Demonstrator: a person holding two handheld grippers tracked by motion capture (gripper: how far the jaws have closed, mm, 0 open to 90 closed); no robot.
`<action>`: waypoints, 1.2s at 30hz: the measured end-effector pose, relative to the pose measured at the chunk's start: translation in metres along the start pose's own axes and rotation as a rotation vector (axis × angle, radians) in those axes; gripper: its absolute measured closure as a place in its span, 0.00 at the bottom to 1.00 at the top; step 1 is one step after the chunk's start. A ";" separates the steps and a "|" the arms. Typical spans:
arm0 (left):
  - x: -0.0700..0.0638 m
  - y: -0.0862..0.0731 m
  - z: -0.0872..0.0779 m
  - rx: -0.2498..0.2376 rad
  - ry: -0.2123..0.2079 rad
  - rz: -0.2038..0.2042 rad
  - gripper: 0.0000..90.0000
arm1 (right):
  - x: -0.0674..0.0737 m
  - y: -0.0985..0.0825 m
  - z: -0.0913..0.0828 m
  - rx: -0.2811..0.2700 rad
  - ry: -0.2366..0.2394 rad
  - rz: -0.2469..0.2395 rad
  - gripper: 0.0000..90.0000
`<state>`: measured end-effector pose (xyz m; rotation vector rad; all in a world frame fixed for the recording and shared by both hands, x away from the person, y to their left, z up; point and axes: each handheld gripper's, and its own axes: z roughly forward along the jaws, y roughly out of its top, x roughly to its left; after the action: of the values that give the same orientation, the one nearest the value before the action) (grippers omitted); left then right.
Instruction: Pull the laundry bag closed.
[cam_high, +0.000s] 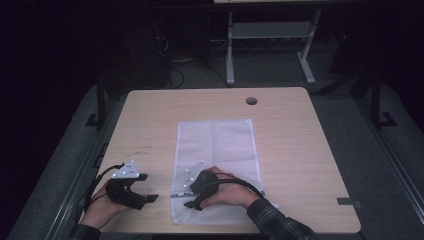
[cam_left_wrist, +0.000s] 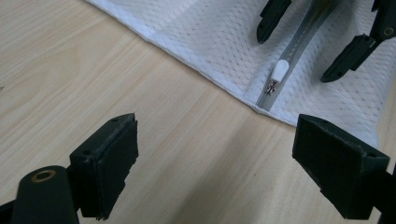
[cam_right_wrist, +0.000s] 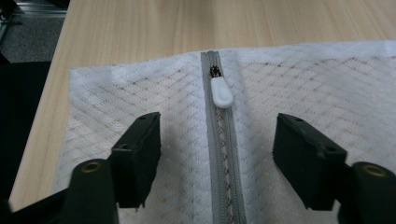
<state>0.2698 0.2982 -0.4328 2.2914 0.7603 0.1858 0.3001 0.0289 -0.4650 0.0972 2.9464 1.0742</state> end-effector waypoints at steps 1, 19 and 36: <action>0.000 0.000 0.000 0.000 0.000 0.000 0.15 | 0.000 0.000 0.000 0.000 0.000 0.000 0.37; -0.003 0.003 0.001 -0.006 -0.030 0.000 0.16 | -0.005 -0.004 -0.006 -0.024 0.003 0.080 0.96; -0.027 0.028 0.020 -0.026 -0.127 0.008 0.18 | -0.007 -0.003 -0.033 -0.114 -0.052 0.122 0.96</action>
<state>0.2676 0.2552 -0.4268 2.2582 0.6803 0.0522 0.3062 0.0048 -0.4413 0.3032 2.8585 1.2313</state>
